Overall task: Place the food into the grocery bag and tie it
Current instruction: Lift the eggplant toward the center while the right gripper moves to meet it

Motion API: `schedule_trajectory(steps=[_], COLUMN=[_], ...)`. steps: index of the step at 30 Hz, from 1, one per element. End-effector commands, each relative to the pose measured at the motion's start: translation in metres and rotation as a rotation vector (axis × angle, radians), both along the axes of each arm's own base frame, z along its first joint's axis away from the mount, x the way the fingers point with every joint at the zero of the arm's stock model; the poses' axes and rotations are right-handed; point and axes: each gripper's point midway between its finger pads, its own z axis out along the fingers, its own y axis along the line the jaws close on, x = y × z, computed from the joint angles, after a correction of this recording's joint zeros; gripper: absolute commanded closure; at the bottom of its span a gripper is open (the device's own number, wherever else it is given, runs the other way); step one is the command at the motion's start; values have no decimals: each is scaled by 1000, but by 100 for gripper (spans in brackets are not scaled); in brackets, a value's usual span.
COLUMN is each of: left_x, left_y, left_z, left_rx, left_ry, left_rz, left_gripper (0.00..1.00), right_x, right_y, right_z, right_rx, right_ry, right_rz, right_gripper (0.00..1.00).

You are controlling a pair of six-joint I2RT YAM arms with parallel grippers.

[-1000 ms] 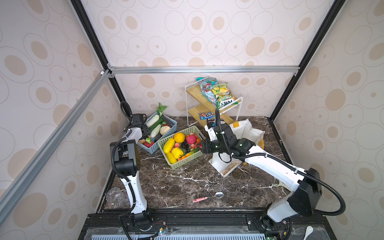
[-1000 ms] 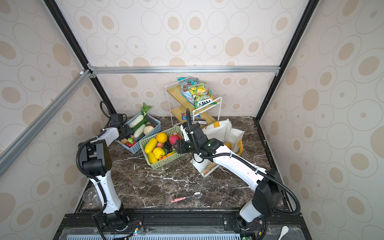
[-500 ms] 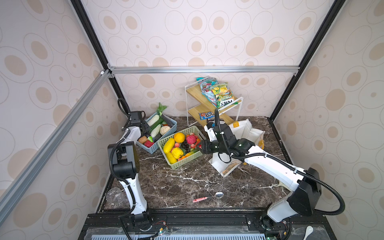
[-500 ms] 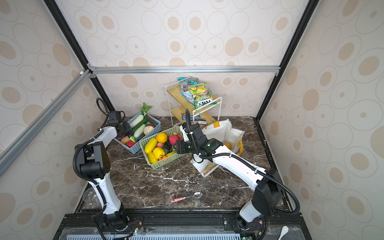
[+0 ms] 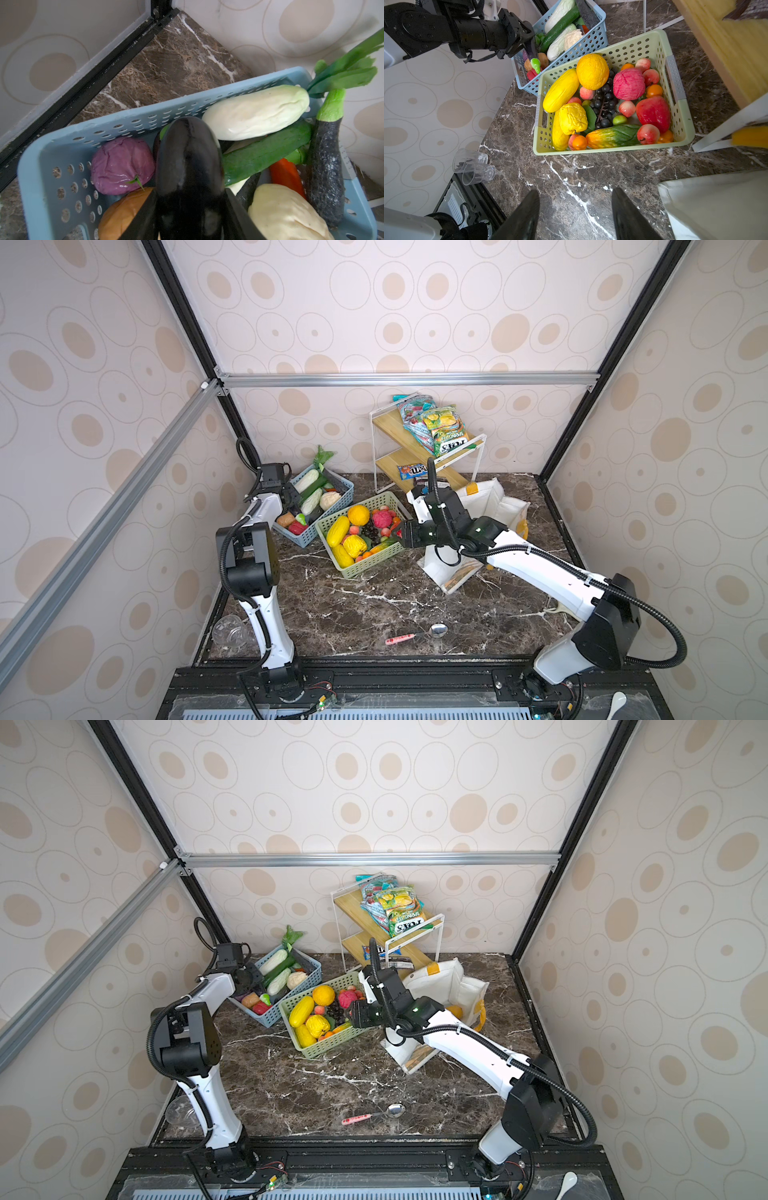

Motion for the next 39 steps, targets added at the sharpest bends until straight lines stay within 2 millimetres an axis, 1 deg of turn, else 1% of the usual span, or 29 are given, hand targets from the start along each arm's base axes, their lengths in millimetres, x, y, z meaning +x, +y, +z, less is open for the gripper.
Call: schedule_trajectory(steps=[1, 5, 8, 12, 16, 23, 29, 33, 37, 39], left_x=[-1, -3, -6, -13, -21, -41, -56, -68, -80, -84], left_y=[-2, -10, -17, -29, -47, -76, -109, -132, -158, -168], left_z=[38, 59, 69, 80, 90, 107, 122, 123, 116, 110], left_rx=[-23, -58, -90, -142, -210, -283, -321, -349, -386, -378], left_ry=[-74, -124, -150, -185, -223, -271, -297, -298, -281, -268], left_rz=[-13, -32, -48, -79, -126, -189, -262, -294, -338, -346], left_gripper=[54, 54, 54, 54, 54, 53, 52, 51, 51, 51], right_x=[1, 2, 4, 9, 17, 33, 42, 46, 49, 53], right_y=[10, 17, 21, 27, 35, 59, 87, 106, 123, 129], right_z=[9, 9, 7, 10, 17, 26, 28, 22, 15, 7], right_rx=[25, 37, 41, 60, 85, 167, 223, 232, 262, 259], right_ry=[-7, -7, -3, -15, -39, -76, -119, -143, -152, -161], right_rz=[14, 26, 30, 33, 34, 49, 67, 68, 80, 74], right_gripper=[42, 43, 43, 44, 44, 45, 46, 46, 46, 45])
